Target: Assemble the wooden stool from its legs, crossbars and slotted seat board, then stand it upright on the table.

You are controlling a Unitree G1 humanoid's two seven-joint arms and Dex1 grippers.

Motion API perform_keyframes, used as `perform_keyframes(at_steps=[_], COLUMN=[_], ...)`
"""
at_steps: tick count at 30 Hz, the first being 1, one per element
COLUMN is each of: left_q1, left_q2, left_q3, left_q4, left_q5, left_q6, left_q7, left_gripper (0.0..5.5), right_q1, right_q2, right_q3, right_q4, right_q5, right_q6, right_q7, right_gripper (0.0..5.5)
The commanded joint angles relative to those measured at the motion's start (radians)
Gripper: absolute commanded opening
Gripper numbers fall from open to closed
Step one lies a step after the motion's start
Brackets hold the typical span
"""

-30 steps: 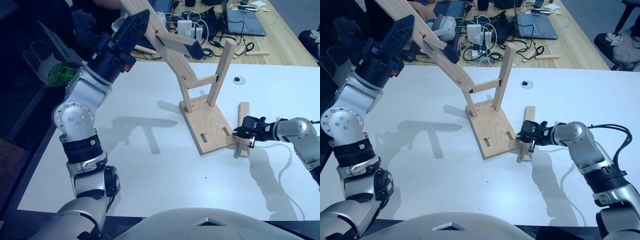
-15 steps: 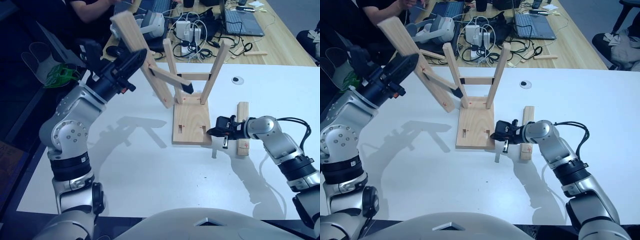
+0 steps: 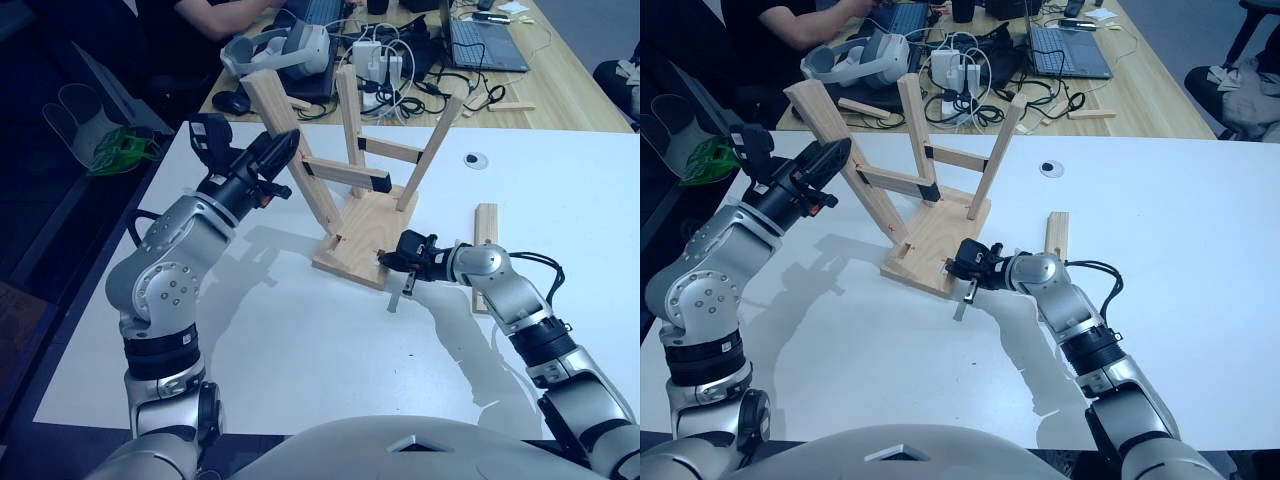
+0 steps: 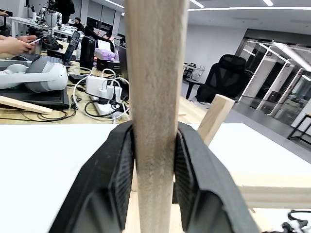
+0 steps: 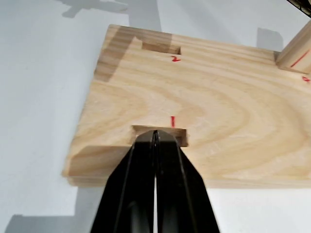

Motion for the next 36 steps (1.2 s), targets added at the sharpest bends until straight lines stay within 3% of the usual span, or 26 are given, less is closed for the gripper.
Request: perform_keyframes(at_steps=[1,7,12,25,36], left_q1=[0.037,0.115,0.156,0.138,0.188], left_q2=[-0.084,-0.193,-0.216,-0.246,-0.204], left_q3=[-0.010,-0.009,-0.021,0.068,-0.071], left_q4=[0.002,0.018,0.055,0.078,0.004], left_q5=[0.056,0.145,0.187,0.018,0.236], left_q6=[-0.035,-0.117,-0.167,-0.057,-0.158], left_q7=[0.087,0.177,0.161,0.180,0.174], left_gripper=[1.03,1.03,1.03,1.03,1.03], right_q1=[0.048,0.159,0.203,0.201,0.209], right_q2=[-0.014,-0.101,-0.113,-0.092,-0.078], right_q3=[-0.115,-0.321,-0.403,-0.425,-0.429], right_q4=[-0.103,-0.271,-0.326,-0.240,-0.240], right_q5=[0.093,0.225,0.285,0.287,0.296], right_q6=[0.061,0.186,0.238,0.180,0.161], right_q7=[-0.015,-0.035,-0.068,-0.145,-0.160], right_gripper=[0.00,0.00,0.00,0.00,0.00])
